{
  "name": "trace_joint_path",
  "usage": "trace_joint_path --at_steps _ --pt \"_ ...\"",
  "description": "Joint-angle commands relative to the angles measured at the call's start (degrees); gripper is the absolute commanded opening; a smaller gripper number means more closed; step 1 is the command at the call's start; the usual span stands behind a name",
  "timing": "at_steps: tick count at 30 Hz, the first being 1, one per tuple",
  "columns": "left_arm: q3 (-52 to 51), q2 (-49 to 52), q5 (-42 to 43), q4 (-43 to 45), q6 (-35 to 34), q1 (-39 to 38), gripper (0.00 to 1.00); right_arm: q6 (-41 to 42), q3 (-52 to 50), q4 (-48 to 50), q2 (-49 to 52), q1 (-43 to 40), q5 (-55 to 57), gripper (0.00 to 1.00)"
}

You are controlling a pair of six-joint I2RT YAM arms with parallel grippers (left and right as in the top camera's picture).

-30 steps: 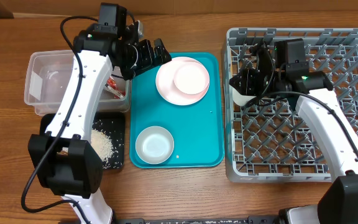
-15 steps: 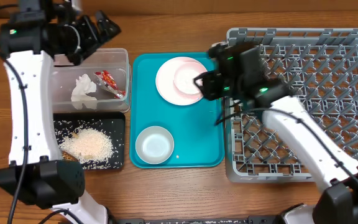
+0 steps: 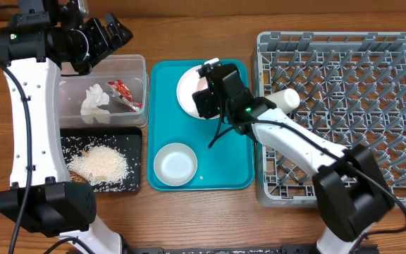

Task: Sort waste into correct bins and load items into the dishwasher
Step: 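Reach the right gripper to the pink bowl and grasp its rim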

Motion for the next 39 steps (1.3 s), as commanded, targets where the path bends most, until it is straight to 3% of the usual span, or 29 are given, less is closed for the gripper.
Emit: trace_joint_path --at_steps 1,7,25,36,39 --pt "0.7 -0.5 -2.8 0.0 1.7 -0.1 1.00 -1.0 0.3 3.3 1.9 0.2 2.3 0.68" --pt "0.7 -0.5 -2.8 0.0 1.7 -0.1 1.00 -1.0 0.4 7.0 5.2 0.5 2.3 0.65" --pt "0.7 -0.5 -2.8 0.0 1.7 -0.1 1.00 -1.1 0.3 4.6 9.0 0.8 0.3 0.51" --pt "0.7 -0.5 -2.8 0.0 1.7 -0.1 1.00 -9.9 0.4 2.8 9.0 0.8 3.2 0.41" --pt "0.7 -0.5 -2.8 0.0 1.7 -0.1 1.00 -13.8 0.4 2.5 9.0 0.8 5.0 0.34"
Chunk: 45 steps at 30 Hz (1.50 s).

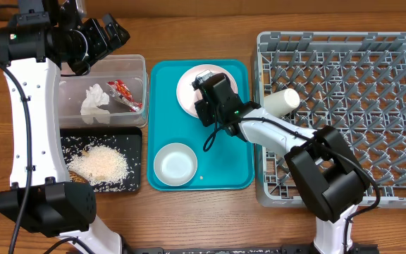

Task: Sort waste into correct bins and load items into the dishwasher
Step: 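Reach the right gripper to the pink bowl and grasp its rim, then lift the pink bowl with the right gripper and set it in the rack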

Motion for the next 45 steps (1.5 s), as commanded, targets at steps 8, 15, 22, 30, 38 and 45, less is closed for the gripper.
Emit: trace_joint_path --at_steps 8,15,22,30,38,45 --pt "0.7 -0.5 -0.7 0.0 1.7 -0.1 1.00 -6.8 1.1 0.3 0.0 0.2 3.0 0.13" --pt "0.7 -0.5 -0.6 0.0 1.7 -0.1 1.00 -7.0 2.8 -1.8 -3.1 0.5 2.3 0.04" --pt "0.7 -0.5 -0.6 0.0 1.7 -0.1 1.00 -7.0 3.4 -4.2 -10.6 0.5 2.4 0.04" --pt "0.7 -0.5 -0.6 0.0 1.7 -0.1 1.00 -4.1 6.8 -6.2 -21.9 -5.0 -14.3 0.04" --pt "0.7 -0.5 -0.6 0.0 1.7 -0.1 1.00 8.2 9.0 -5.7 -24.1 -26.3 -43.6 0.04" --pt "0.7 -0.5 -0.6 0.0 1.7 -0.1 1.00 12.0 9.0 0.2 -17.5 -43.3 -69.2 0.04"
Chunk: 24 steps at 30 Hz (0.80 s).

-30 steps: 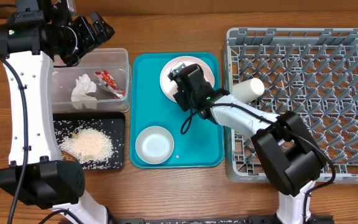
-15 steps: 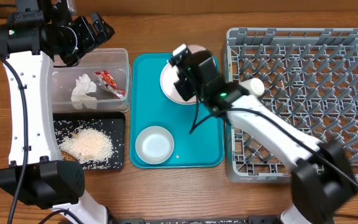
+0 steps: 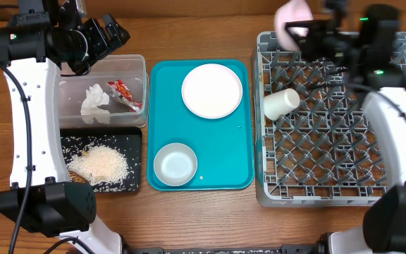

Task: Sort waste into correct bins and load items into the dishwasher
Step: 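Lift the pink bowl with the right gripper and set it in the rack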

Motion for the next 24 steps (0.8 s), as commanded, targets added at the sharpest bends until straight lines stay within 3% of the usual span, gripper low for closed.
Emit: trace_joint_path --at_steps 1,6,11,18,24 --pt "0.7 -0.5 -0.6 0.0 1.7 -0.1 1.00 5.6 0.6 3.6 4.8 -5.1 -19.3 0.04" --pt "0.7 -0.5 -0.6 0.0 1.7 -0.1 1.00 16.0 0.6 15.1 13.7 -10.8 -31.1 0.04" --pt "0.7 -0.5 -0.6 0.0 1.7 -0.1 1.00 25.0 0.6 23.9 19.6 -12.9 -33.6 0.04" --pt "0.7 -0.5 -0.6 0.0 1.7 -0.1 1.00 24.9 0.5 22.6 21.2 -13.4 -32.9 0.04" --pt "0.7 -0.5 -0.6 0.0 1.7 -0.1 1.00 23.8 0.3 14.5 21.3 -13.7 -26.1 0.04"
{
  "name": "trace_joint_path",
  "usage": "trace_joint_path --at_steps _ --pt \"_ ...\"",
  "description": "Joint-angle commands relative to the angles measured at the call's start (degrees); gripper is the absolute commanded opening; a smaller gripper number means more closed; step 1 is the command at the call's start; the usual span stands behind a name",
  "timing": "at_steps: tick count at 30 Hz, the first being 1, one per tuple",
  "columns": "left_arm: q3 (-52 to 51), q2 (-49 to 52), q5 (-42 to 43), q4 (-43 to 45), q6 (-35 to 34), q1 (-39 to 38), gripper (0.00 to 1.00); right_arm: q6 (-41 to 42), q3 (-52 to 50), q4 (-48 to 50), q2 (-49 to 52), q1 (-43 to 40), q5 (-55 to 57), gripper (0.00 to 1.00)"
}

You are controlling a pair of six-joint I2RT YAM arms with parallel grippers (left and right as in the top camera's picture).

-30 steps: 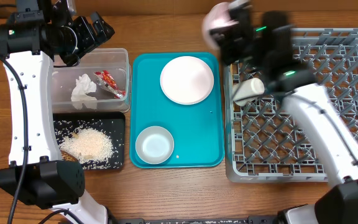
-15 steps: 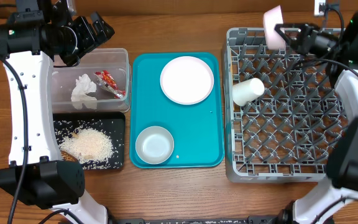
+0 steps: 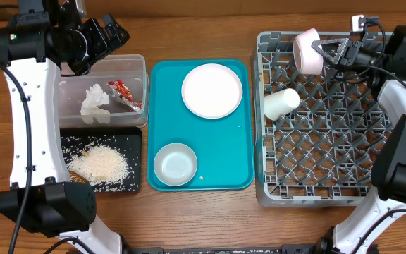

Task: Sort waste into correct bins and load items into the dishwasher
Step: 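Lift the pink bowl with the right gripper and set it in the rack, then release the pink bowl and move the right gripper back to the white plate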

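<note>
My right gripper (image 3: 328,51) is shut on a pink cup (image 3: 306,51), which lies on its side over the far left rows of the grey dish rack (image 3: 400,185). A white cup (image 3: 281,103) lies on its side in the rack, just below it. On the teal tray (image 3: 245,152) sit a white plate (image 3: 212,90) and a white bowl (image 3: 175,164). My left gripper (image 3: 111,34) hangs open and empty over the far edge of the clear bin (image 3: 142,69).
The clear bin holds a crumpled tissue (image 3: 94,102) and a red wrapper (image 3: 125,95). In front of it a black tray (image 3: 134,141) holds rice (image 3: 101,164). Bare wooden table surrounds the tray, bins and rack.
My right gripper and the pink cup were above the rack's far left corner; now they sit lower and further right, over the rack's back rows. The left arm is unchanged.
My right gripper was first down over the white plate on the tray, and it stayed there a moment later. Then the plate lay bare and the gripper held a pink cup up at the rack's far corner. Now the cup hangs over the rack.
</note>
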Motion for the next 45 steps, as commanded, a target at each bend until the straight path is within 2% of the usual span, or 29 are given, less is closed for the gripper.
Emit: trace_joint_path --at_steps 1,13,23,25,27,28,32,38,45 --pt "0.7 -0.5 -0.4 0.0 1.7 -0.1 1.00 -0.4 0.2 -0.9 0.3 -0.3 3.0 0.04" --pt "0.7 -0.5 -0.4 0.0 1.7 -0.1 1.00 -0.4 0.2 -3.5 3.1 -0.7 6.0 0.04" --pt "0.7 -0.5 -0.4 0.0 1.7 -0.1 1.00 0.7 0.2 -4.0 3.1 -4.2 5.4 0.05" --pt "0.7 -0.5 -0.4 0.0 1.7 -0.1 1.00 0.7 0.2 -4.0 3.1 -5.0 5.4 0.15" --pt "0.7 -0.5 -0.4 0.0 1.7 -0.1 1.00 0.7 0.2 -4.0 3.1 -5.7 5.4 0.33" --pt "0.7 -0.5 -0.4 0.0 1.7 -0.1 1.00 0.7 0.2 -4.0 3.1 -6.1 5.3 0.39" --pt "0.7 -0.5 -0.4 0.0 1.7 -0.1 1.00 2.1 0.2 -3.3 3.1 -8.0 4.7 0.52" --pt "0.7 -0.5 -0.4 0.0 1.7 -0.1 1.00 9.2 0.2 1.1 3.0 -12.5 4.2 0.53" --pt "0.7 -0.5 -0.4 0.0 1.7 -0.1 1.00 9.9 0.3 2.4 -0.7 -15.2 4.6 0.50"
